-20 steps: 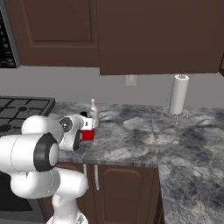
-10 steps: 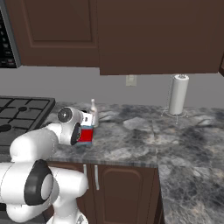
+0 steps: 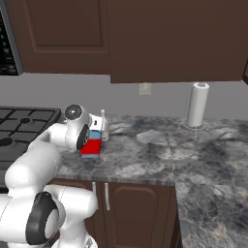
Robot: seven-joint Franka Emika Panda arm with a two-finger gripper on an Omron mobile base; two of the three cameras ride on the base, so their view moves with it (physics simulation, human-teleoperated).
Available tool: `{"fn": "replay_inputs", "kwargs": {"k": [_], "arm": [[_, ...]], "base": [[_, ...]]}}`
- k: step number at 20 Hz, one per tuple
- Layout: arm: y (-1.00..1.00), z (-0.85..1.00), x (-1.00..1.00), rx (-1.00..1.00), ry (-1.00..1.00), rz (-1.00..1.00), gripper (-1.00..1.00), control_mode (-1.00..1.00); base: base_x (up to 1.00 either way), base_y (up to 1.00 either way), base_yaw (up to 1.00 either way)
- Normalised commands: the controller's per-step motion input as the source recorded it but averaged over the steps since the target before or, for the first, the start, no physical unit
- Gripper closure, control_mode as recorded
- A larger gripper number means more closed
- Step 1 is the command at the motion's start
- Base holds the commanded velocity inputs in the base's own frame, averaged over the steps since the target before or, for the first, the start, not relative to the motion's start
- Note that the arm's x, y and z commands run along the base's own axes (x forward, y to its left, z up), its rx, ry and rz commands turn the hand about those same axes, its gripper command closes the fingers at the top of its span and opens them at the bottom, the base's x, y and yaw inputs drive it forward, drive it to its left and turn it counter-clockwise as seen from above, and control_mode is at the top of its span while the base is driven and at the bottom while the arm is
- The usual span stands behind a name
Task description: Sort all alcoholic drinks to one cabinet, and non-alcoholic drinks to the other.
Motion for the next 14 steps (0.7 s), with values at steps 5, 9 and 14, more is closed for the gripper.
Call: {"fn": "replay_inputs", "kwargs": {"k": [5, 9, 14], "arm": [[0.11, 0.06, -0.24, -0.01, -0.02, 0.01, 1.00, -1.00], [0.22, 0.04, -0.27, -0.04, -0.07, 0.00, 1.00, -1.00], [0.18, 0.17, -0.29, -0.02, -0.07, 0.00, 1.00, -1.00]], "base": [[0.00, 0.00, 0.00], [0.00, 0.00, 0.00], [0.00, 0.00, 0.00]]}}
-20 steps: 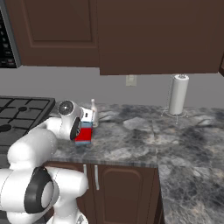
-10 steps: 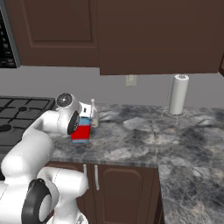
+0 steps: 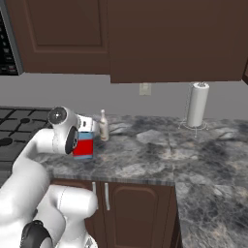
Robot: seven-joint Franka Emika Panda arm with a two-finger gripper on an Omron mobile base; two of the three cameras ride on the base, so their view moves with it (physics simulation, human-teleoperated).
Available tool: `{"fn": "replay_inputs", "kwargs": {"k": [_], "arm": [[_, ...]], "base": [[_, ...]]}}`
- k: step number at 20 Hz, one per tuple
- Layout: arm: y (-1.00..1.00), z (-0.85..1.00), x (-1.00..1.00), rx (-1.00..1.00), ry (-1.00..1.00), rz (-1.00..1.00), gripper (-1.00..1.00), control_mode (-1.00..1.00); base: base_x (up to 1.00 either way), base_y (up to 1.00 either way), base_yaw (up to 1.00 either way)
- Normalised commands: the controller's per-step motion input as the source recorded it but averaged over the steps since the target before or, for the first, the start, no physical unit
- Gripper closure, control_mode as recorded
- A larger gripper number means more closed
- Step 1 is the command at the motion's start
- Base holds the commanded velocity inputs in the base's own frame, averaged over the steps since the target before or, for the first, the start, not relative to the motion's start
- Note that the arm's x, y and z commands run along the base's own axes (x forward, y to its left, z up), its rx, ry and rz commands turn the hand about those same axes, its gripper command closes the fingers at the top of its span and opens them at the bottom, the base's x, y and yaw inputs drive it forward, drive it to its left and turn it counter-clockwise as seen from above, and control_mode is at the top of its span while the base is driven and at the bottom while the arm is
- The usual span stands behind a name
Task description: Sort all alcoholic drinks to one cabinet, and non-alcoholic drinks to the other.
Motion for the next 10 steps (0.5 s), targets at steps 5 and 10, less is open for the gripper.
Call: {"fn": "replay_inputs", "kwargs": {"k": [5, 10], "arm": [[0.16, 0.26, -0.31, -0.01, -0.10, 0.00, 1.00, -1.00], [0.13, 0.33, -0.34, -0.01, -0.14, 0.00, 1.00, -1.00]], "base": [[0.00, 0.00, 0.00], [0.00, 0.00, 0.00]]}}
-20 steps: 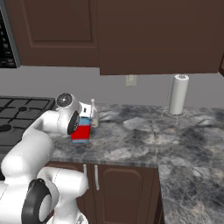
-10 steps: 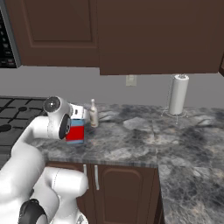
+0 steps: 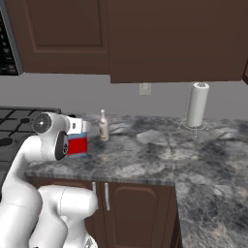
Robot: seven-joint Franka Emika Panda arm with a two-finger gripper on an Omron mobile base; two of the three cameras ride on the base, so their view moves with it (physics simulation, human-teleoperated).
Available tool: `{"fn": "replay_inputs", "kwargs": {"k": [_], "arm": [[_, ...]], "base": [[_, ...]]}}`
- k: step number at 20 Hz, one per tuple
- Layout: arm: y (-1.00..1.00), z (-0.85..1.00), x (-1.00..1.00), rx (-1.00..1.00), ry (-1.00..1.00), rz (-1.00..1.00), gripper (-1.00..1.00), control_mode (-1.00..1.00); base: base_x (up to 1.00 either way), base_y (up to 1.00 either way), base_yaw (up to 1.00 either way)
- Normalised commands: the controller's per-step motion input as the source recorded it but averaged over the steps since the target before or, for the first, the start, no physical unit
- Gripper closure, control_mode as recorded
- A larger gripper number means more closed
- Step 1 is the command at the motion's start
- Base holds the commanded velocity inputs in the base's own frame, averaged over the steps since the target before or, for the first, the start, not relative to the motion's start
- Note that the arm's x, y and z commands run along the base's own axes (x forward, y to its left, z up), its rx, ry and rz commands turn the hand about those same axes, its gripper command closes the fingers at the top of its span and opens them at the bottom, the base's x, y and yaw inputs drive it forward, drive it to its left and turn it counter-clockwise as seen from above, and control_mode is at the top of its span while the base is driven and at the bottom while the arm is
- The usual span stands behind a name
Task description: Sort all alcoholic drinks to one cabinet, and non-alcoholic drinks to the other.
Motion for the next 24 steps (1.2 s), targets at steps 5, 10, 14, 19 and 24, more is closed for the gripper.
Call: {"fn": "replay_inputs", "kwargs": {"k": [5, 10, 14, 19, 24], "arm": [[0.12, 0.37, -0.37, -0.01, -0.12, 0.00, 1.00, -1.00], [0.08, 0.48, -0.37, 0.00, -0.07, 0.00, 1.00, -1.00], [0.01, 0.58, -0.35, 0.00, -0.03, 0.00, 1.00, -1.00], [0.00, 0.65, -0.31, 0.00, 0.00, 0.00, 1.00, -1.00], [0.00, 0.60, -0.31, 0.00, 0.00, 0.00, 1.00, -1.00]], "base": [[0.00, 0.00, 0.00], [0.00, 0.00, 0.00], [0.00, 0.00, 0.00], [0.00, 0.00, 0.00], [0.00, 0.00, 0.00]]}}
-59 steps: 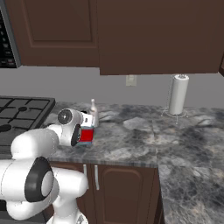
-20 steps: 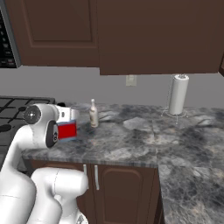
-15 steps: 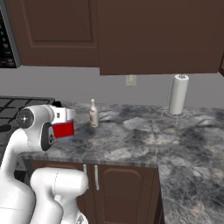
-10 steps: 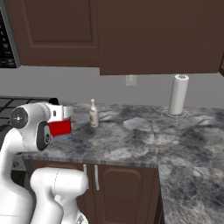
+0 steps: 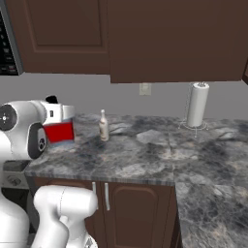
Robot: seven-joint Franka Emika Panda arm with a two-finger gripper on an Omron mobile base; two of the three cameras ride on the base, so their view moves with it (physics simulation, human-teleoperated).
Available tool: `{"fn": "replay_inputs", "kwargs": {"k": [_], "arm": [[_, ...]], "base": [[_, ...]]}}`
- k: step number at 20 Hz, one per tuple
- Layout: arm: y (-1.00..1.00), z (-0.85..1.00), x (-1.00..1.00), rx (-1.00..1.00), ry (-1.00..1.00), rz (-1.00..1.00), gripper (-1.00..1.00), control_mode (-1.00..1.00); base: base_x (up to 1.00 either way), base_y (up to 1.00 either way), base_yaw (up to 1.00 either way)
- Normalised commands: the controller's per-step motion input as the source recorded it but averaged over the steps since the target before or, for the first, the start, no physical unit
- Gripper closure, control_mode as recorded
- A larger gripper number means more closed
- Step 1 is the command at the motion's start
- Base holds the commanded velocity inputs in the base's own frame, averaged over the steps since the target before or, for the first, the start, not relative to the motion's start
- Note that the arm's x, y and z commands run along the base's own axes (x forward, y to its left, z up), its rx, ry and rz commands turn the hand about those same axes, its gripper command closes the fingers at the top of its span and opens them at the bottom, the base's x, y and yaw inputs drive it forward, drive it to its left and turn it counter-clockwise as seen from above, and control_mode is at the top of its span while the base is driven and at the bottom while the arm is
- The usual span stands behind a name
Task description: Sort all alcoholic drinks to one cabinet, and non-alcoholic drinks to the other.
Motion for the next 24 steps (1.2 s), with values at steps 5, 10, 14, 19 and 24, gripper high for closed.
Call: {"fn": "replay_inputs", "kwargs": {"k": [5, 10, 14, 19, 24], "arm": [[0.00, 0.52, -0.32, 0.00, 0.00, 0.01, 1.00, -1.00], [0.00, 0.49, -0.33, 0.00, 0.00, 0.01, 1.00, -1.00], [0.00, 0.51, -0.34, 0.00, 0.00, 0.00, 1.00, -1.00], [0.00, 0.35, -0.22, 0.00, 0.00, 0.00, 1.00, -1.00], [0.00, 0.03, -0.01, 0.00, -0.01, 0.00, 1.00, -1.00]], "base": [[0.00, 0.00, 0.00], [0.00, 0.00, 0.00], [0.00, 0.00, 0.00], [0.00, 0.00, 0.00], [0.00, 0.00, 0.00]]}}
